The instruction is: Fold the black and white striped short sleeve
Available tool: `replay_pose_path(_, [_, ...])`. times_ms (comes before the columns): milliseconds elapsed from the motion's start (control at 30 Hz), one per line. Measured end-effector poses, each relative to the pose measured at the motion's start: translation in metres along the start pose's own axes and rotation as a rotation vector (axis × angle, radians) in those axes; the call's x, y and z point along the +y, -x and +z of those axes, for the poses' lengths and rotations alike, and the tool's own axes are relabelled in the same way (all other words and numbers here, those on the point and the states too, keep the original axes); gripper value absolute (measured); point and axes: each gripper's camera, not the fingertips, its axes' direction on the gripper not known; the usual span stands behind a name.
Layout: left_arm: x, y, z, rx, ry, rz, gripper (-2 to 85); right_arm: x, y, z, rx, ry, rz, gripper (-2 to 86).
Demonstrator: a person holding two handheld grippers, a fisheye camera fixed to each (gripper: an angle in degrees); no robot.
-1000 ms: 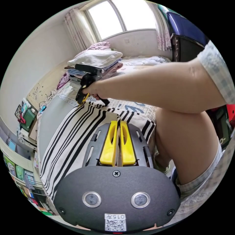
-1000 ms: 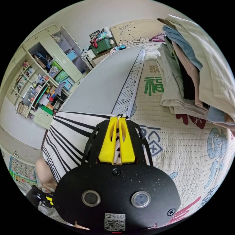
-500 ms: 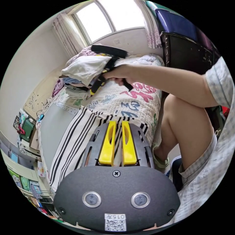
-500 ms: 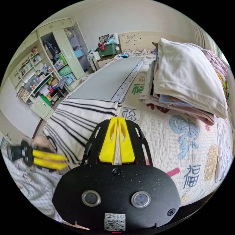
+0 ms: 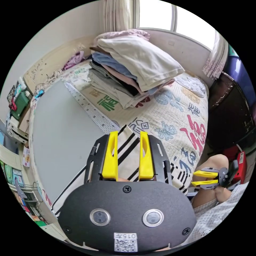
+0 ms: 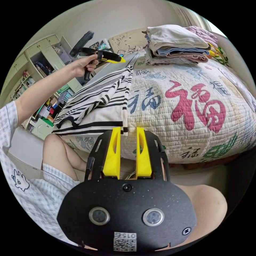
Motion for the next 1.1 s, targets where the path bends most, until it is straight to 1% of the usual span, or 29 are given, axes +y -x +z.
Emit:
replay_pose_path(67, [-0.008, 0.012, 0.016, -0.015, 0.02, -0.03, 13.6, -0.001, 0.001, -0.003, -0.008, 0.019, -0.009, 8.4])
replay_pose_path(167, [-0.015, 0.04, 0.037, -0.034, 0.062, -0.096, 14.9, 0.008, 0.007, -0.005, -0.091, 0.015, -0.035, 6.2])
replay_pose_path(333, [-0.011, 0.082, 0.072, 0.039, 0.137, -0.162, 14.6, 0.011, 0.009, -0.002, -0.15, 0.019, -0.023, 6.1])
replay_pose_path(433, [-0.006, 0.099, 0.089, 0.061, 0.17, -0.201, 9.6, 0.015, 0.012, -0.003, -0.151, 0.013, -0.03, 4.3])
replay_pose_path(500, [-0.002, 0.108, 0.089, 0.021, 0.155, -0.195, 3.0, 0.022, 0.012, -0.01, -0.097, -0.027, -0.01, 1.9])
replay_pose_path(567, [-0.001, 0.115, 0.083, -0.004, 0.138, -0.177, 2.1, 0.027, 0.006, -0.023, -0.101, -0.085, 0.022, 1.3])
replay_pose_path(633, [0.002, 0.127, 0.069, -0.007, 0.09, -0.184, 1.6, 0.031, -0.001, -0.038, -0.106, -0.143, 0.055, 0.9])
replay_pose_path(667, [0.004, 0.136, 0.056, 0.021, 0.034, -0.199, 1.4, 0.033, -0.005, -0.05, -0.081, -0.185, 0.072, 0.7])
replay_pose_path(767, [0.009, 0.166, 0.017, 0.175, -0.129, -0.26, 1.1, 0.036, -0.009, -0.089, -0.02, -0.321, 0.114, 0.5])
replay_pose_path(833, [0.015, 0.183, -0.008, 0.275, -0.221, -0.284, 1.0, 0.037, -0.003, -0.113, 0.026, -0.382, 0.092, 0.4])
replay_pose_path(900, [0.035, 0.203, -0.042, 0.383, -0.325, -0.265, 0.9, 0.04, 0.02, -0.144, 0.088, -0.433, -0.018, 0.4])
replay_pose_path(933, [0.042, 0.209, -0.05, 0.398, -0.344, -0.26, 0.8, 0.041, 0.027, -0.15, 0.086, -0.436, -0.052, 0.4])
replay_pose_path(967, [0.06, 0.223, -0.065, 0.421, -0.375, -0.249, 0.8, 0.042, 0.041, -0.158, 0.05, -0.432, -0.109, 0.4])
replay_pose_path(1033, [0.093, 0.249, -0.085, 0.448, -0.414, -0.244, 0.7, 0.043, 0.066, -0.163, -0.086, -0.421, -0.195, 0.4])
replay_pose_path(1100, [0.148, 0.297, -0.107, 0.481, -0.458, -0.269, 0.5, 0.043, 0.11, -0.152, -0.268, -0.394, -0.304, 0.4])
